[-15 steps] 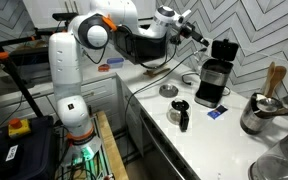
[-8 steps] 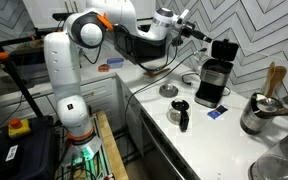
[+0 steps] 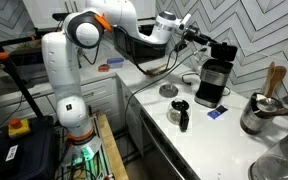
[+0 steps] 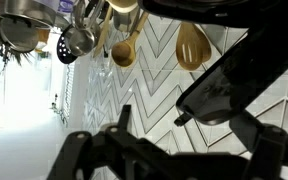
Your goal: Close the lid of the coffee machine and then put the silver plate on the coffee machine
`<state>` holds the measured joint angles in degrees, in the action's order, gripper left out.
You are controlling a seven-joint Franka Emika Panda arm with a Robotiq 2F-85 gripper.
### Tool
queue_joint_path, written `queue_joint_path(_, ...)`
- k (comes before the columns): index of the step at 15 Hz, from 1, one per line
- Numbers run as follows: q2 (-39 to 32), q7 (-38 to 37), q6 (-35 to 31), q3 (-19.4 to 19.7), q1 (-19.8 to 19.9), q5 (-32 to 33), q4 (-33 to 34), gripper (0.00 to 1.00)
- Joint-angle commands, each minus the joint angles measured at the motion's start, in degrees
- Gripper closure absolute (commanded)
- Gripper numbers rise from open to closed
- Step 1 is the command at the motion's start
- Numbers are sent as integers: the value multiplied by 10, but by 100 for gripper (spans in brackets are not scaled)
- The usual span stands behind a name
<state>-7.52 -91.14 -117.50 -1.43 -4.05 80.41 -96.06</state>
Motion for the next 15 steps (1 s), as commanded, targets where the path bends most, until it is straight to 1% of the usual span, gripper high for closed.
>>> queue_joint_path(1,26,-12,13,-2,7,-28,-38,0)
queue_joint_path(7,45,35,76,-9,5,-125,-58,0)
queue_joint_path(9,56,49,76,-10,6,-149,-69,0)
queue_joint_path(11,71,90,53,-10,9,-188,-84,0)
queue_joint_path(12,84,111,18,-10,12,-219,-98,0)
queue_joint_path(15,107,150,-44,-7,13,-294,-127,0)
